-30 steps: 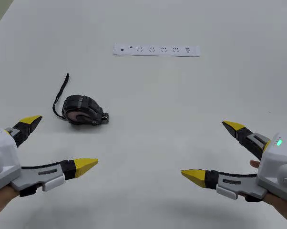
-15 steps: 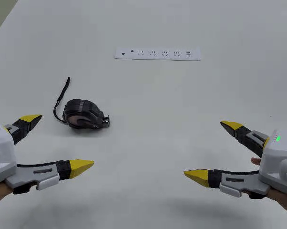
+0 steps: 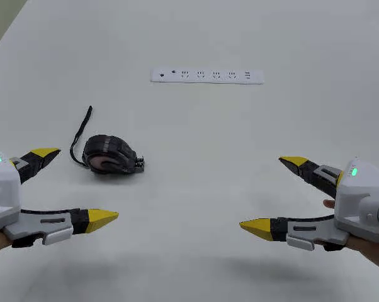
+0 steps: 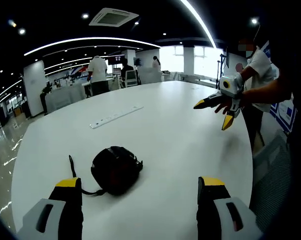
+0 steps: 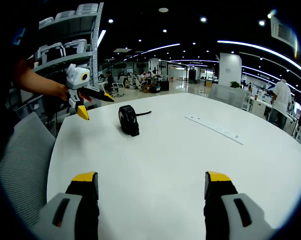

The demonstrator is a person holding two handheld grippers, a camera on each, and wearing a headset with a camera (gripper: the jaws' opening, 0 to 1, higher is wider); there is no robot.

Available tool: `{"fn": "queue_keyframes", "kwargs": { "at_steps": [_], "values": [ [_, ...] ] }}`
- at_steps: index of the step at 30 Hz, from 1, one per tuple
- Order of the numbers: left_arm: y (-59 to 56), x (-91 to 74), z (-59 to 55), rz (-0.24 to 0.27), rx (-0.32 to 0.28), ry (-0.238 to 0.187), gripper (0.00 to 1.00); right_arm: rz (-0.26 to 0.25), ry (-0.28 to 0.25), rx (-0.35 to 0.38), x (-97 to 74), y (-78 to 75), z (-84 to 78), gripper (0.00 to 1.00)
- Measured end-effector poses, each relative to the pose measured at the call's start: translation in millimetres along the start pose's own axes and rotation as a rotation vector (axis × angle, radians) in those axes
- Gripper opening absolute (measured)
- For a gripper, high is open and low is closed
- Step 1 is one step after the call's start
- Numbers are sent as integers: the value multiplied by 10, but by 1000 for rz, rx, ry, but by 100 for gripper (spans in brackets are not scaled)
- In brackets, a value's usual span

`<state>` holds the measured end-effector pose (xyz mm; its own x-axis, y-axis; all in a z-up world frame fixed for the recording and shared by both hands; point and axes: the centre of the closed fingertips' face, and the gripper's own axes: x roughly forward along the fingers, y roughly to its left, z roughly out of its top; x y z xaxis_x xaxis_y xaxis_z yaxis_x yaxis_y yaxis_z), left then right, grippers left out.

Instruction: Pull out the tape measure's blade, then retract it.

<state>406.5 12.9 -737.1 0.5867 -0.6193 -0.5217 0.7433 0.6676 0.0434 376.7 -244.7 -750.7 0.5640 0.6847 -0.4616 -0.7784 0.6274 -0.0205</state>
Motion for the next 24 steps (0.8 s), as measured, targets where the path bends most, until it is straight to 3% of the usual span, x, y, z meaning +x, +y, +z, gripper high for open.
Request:
{"fn": "queue_keyframes", "kwargs": {
  "at_steps": [16, 20, 24],
  "values": [
    [90, 131, 14, -62, 55, 44, 85, 66, 12, -34, 139, -27, 48, 82],
    [162, 215, -4, -100, 101, 86, 83, 111, 3, -56, 265, -25, 120, 79],
    [199, 250, -15, -118, 117, 101, 82, 126, 1, -67, 335, -20, 166, 77]
  ]
}}
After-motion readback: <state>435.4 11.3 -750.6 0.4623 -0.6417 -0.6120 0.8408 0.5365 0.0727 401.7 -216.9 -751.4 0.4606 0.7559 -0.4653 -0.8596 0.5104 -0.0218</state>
